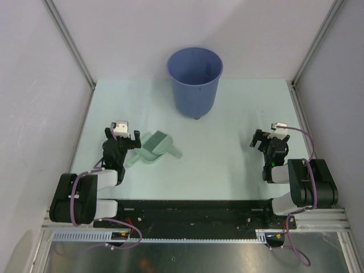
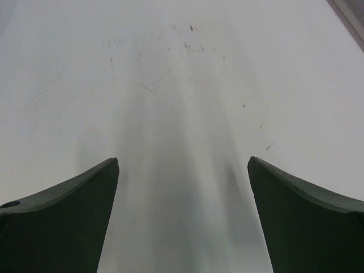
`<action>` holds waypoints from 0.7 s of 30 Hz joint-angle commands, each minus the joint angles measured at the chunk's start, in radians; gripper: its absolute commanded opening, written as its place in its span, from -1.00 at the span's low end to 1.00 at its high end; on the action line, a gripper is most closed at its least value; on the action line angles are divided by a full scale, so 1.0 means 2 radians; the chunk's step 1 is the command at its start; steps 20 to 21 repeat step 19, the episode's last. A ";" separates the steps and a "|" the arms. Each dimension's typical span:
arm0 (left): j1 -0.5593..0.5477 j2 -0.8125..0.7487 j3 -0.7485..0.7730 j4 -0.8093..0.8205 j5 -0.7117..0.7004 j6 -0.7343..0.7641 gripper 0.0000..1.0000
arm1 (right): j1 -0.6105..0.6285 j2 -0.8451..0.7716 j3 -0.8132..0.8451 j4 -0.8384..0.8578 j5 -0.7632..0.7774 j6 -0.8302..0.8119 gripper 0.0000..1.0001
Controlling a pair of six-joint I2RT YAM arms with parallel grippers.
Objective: Sweep away the paper scraps from the table
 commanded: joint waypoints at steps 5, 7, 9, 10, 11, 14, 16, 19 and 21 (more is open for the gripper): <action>-0.001 0.020 -0.036 0.134 -0.042 -0.012 0.99 | 0.001 0.001 0.016 0.032 -0.025 -0.022 1.00; -0.001 0.020 -0.036 0.135 -0.042 -0.012 1.00 | 0.001 0.003 0.016 0.032 -0.025 -0.023 0.99; -0.001 0.020 -0.036 0.134 -0.042 -0.012 0.99 | 0.001 0.002 0.017 0.032 -0.025 -0.024 0.99; -0.001 0.021 -0.036 0.135 -0.042 -0.012 0.99 | 0.001 0.003 0.017 0.031 -0.025 -0.024 0.99; -0.001 0.020 -0.036 0.134 -0.043 -0.012 0.99 | 0.001 0.003 0.018 0.029 -0.026 -0.024 1.00; -0.001 0.021 -0.035 0.134 -0.042 -0.012 1.00 | 0.001 0.003 0.020 0.029 -0.026 -0.025 1.00; -0.001 0.021 -0.035 0.134 -0.042 -0.012 0.99 | 0.001 0.003 0.020 0.028 -0.026 -0.025 0.99; -0.001 0.021 -0.035 0.134 -0.042 -0.013 0.99 | 0.001 0.003 0.020 0.028 -0.026 -0.025 0.99; -0.001 0.021 -0.035 0.134 -0.042 -0.013 0.99 | 0.001 0.003 0.020 0.028 -0.026 -0.025 0.99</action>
